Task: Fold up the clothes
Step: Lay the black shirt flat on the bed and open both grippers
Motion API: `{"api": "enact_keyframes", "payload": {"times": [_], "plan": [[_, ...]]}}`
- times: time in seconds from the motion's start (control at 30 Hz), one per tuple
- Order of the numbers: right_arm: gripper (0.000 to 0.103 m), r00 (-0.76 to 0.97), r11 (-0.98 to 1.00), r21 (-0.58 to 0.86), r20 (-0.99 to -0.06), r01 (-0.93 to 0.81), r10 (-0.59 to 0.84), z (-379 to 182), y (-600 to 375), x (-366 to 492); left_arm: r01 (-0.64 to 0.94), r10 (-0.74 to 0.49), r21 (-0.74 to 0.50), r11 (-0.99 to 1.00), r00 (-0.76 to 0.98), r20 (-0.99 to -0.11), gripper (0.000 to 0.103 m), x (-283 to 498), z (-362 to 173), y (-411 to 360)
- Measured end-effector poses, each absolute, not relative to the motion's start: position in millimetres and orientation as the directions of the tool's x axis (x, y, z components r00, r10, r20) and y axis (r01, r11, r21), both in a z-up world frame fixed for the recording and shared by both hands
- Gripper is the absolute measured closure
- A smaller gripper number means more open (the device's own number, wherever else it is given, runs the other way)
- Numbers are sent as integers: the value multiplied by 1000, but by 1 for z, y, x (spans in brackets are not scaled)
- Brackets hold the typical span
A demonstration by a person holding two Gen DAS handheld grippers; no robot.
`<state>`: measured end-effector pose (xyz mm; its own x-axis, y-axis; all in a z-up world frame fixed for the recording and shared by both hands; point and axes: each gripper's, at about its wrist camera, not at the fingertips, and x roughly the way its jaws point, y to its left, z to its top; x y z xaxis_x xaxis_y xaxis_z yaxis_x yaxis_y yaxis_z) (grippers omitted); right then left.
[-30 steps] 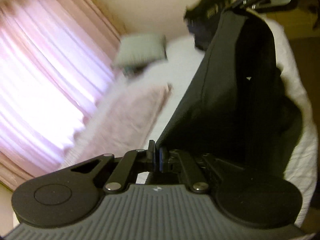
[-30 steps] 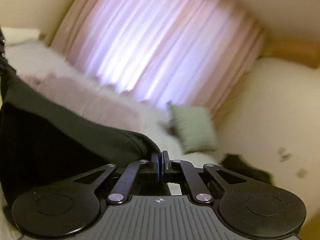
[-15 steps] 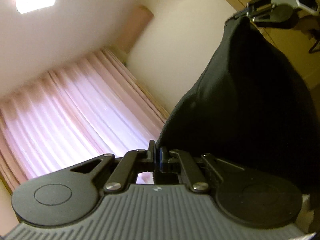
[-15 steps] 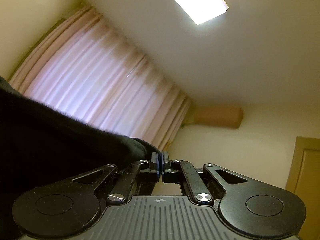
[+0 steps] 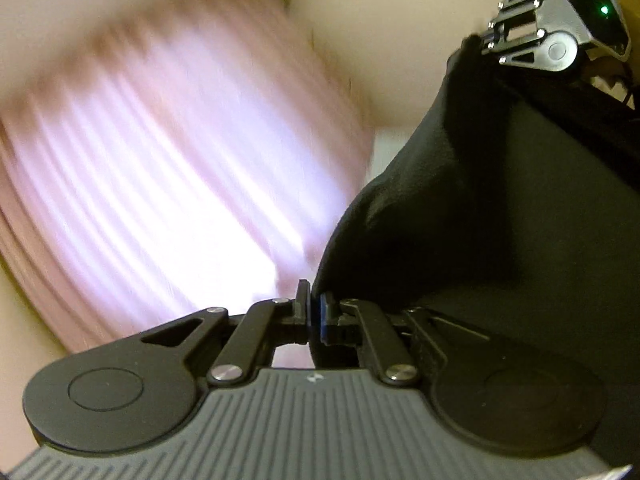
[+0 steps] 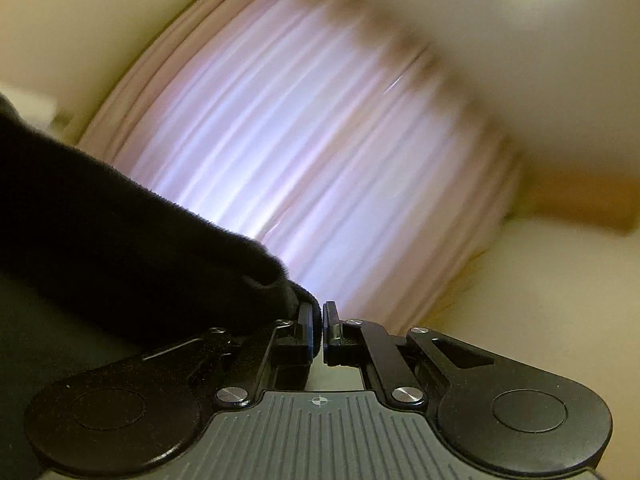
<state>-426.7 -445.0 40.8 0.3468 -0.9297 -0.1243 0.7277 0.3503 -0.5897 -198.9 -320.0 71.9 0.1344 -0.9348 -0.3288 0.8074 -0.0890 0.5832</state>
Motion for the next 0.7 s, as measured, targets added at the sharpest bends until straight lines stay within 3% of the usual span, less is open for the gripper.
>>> {"api": "enact_keyframes", "payload": {"times": [0.03,0.1,0.17,0.2,0.43,0.57,0.7], "plan": [[102,359,400,-593,-194,699,-913,6,-476,-418,819,-908,567,-89,168,-384,92,-195,47,-352],[100,360,504,-596,-353,625,-863,-60,-524,-403,857,-840,507,-95,204,-503,69,-184,-4,-398],[32,340,571,-562,-467,598,-816,-118,-553,-394,890,-753,445,-100,225,-619,65,-173,-58,-438],[27,332,584,-545,-494,602,-803,-140,-557,-395,906,-707,410,-105,222,-672,64,-168,-83,-446],[28,286,657,-276,-735,702,-614,-229,-534,-434,937,-504,338,-86,252,-826,66,-149,-174,-396],[28,271,664,-169,-819,729,-505,-237,-496,-439,957,-438,278,-80,217,-872,65,-137,-192,-385],[28,196,628,-176,-857,758,-476,-244,-466,-440,980,-389,181,-78,138,-911,64,-123,-206,-356]]}}
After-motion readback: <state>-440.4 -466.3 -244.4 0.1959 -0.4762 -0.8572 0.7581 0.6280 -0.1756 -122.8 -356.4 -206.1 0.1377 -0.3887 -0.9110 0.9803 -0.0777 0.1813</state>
